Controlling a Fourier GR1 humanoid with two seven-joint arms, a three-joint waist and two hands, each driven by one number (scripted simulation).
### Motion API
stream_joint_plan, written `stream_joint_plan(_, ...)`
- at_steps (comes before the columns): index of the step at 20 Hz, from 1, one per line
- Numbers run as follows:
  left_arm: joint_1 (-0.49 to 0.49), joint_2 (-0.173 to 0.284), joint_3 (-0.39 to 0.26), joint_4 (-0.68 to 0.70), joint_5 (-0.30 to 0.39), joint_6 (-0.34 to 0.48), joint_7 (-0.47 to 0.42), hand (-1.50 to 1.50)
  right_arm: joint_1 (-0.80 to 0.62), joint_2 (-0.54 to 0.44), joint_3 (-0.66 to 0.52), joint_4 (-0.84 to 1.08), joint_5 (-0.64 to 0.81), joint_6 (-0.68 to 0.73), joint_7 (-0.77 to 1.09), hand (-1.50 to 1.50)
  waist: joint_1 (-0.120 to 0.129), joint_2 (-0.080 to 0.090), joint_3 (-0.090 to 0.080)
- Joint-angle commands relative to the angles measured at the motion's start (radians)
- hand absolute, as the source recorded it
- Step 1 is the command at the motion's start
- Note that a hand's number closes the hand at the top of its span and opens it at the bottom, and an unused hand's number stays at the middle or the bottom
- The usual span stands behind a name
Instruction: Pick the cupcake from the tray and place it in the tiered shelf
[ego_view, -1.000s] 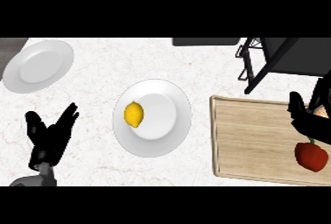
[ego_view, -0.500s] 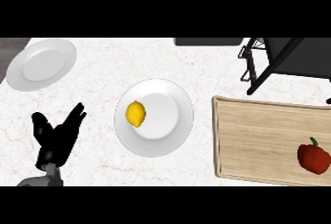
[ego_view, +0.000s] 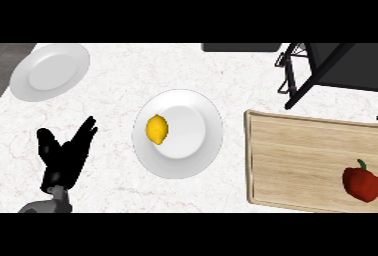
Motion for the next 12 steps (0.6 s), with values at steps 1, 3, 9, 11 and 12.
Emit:
stream_joint_plan(1,-0.044,0.049,0.042,0.024,0.037,-0.032,0.081,0.0,-0.126,-0.048,0.04,0.163,0.027,0.007,-0.014,1.5,0.001,0.006,-0.008)
stream_joint_plan(3,0.006,0.012,0.016,0.001,0.027,-0.018,0.065,0.0,-0.117,-0.073,0.024,0.273,0.036,0.015,-0.144,1.5,0.004,0.006,-0.007)
stream_joint_plan(9,-0.063,0.005,0.03,0.112,0.009,-0.015,0.005,0.0,-0.152,-0.07,0.108,0.425,0.103,0.023,-0.306,1.5,-0.004,0.009,-0.007)
stream_joint_plan(11,-0.05,0.027,0.045,0.082,0.027,-0.034,0.031,0.0,-0.156,-0.076,0.116,0.502,0.147,-0.02,-0.393,1.5,0.003,0.01,-0.007)
stream_joint_plan(12,0.003,0.029,0.043,0.07,0.021,-0.046,-0.01,0.0,-0.11,-0.073,0.108,0.521,0.156,-0.039,-0.445,1.5,0.003,0.01,-0.007)
